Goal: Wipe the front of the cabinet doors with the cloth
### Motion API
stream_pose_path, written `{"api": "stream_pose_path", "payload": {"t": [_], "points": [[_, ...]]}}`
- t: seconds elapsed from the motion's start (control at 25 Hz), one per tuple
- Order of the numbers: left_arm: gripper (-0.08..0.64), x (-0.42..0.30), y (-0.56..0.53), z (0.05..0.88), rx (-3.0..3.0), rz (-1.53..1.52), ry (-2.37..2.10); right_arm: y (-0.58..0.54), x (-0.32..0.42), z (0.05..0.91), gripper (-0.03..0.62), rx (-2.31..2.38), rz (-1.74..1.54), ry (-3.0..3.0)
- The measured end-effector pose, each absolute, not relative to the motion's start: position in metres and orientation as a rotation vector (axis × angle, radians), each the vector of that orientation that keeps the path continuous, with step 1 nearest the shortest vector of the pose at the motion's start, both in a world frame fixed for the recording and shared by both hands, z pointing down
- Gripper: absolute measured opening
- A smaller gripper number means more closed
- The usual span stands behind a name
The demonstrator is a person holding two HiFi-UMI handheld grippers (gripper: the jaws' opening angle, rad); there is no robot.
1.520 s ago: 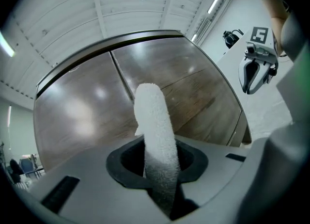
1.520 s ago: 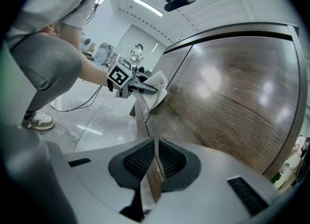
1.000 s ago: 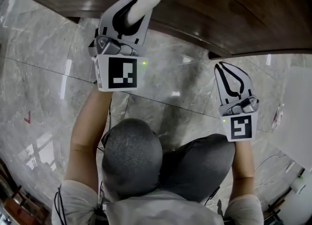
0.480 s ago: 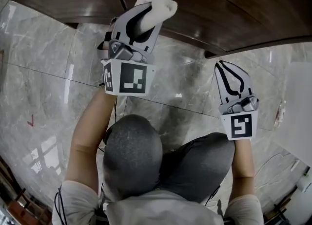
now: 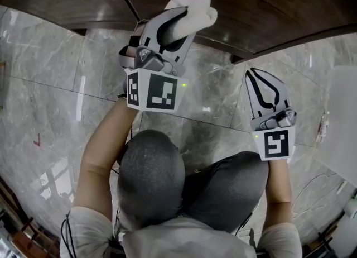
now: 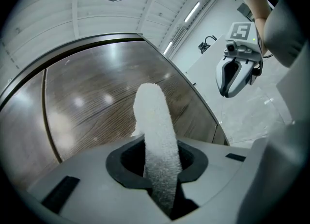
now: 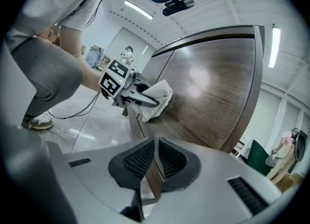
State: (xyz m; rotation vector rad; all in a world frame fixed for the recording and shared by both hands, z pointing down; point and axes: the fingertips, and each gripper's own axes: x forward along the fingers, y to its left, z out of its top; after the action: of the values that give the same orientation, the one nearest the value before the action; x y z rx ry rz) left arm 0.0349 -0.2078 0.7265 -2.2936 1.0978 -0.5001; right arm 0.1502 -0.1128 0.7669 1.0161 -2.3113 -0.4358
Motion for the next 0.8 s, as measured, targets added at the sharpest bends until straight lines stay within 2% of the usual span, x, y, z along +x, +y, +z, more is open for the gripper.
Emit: {"api": "stream_pose_path", "payload": {"t": [0.8], "points": [[0.107, 0.140, -0.185, 0.748, -2.368, -0.522, 0.838, -0.102, 0.209, 0.780, 0.051, 1.088, -0.389, -2.296]]}}
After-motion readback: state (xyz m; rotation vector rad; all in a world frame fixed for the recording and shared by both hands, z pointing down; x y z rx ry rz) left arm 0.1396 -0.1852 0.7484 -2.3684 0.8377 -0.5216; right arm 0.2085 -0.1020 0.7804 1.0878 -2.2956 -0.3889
